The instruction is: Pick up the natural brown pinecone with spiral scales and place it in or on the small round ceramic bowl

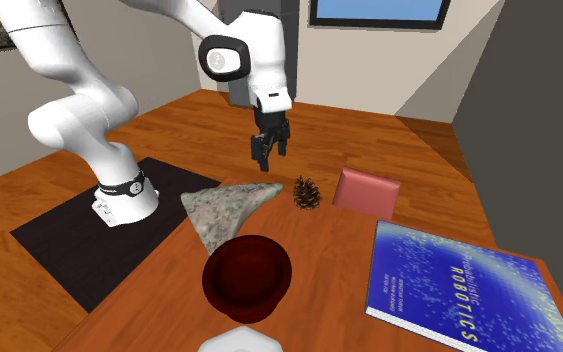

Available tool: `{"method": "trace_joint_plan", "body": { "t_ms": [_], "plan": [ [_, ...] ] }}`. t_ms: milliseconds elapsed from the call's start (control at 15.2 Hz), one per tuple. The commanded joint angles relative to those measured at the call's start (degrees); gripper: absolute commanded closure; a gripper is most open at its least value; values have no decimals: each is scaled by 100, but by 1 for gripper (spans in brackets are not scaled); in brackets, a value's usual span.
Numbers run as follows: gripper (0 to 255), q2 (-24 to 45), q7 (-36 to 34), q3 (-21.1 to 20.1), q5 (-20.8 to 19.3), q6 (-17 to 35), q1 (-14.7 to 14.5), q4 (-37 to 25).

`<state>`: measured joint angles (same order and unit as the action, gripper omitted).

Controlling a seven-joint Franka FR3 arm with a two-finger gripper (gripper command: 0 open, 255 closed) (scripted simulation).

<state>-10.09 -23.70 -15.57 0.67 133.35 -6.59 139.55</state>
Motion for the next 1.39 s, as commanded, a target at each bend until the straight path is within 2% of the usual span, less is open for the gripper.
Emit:
{"method": "trace_joint_plan", "body": {
  "t_ms": [0, 264, 528, 1056, 1320],
  "plan": [
    [0, 412, -299, -145, -163, 282, -30, -177],
    [0, 1277, -927, -321, -657, 684, -125, -684],
    [0, 2150, -1570, -332, -1243, 937, -350, -1317],
    [0, 2677, -1819, -170, -1598, 1394, -452, -1349],
    [0, 2676, -1819, -168, -1598, 1394, -453, -1349]
  ]
}}
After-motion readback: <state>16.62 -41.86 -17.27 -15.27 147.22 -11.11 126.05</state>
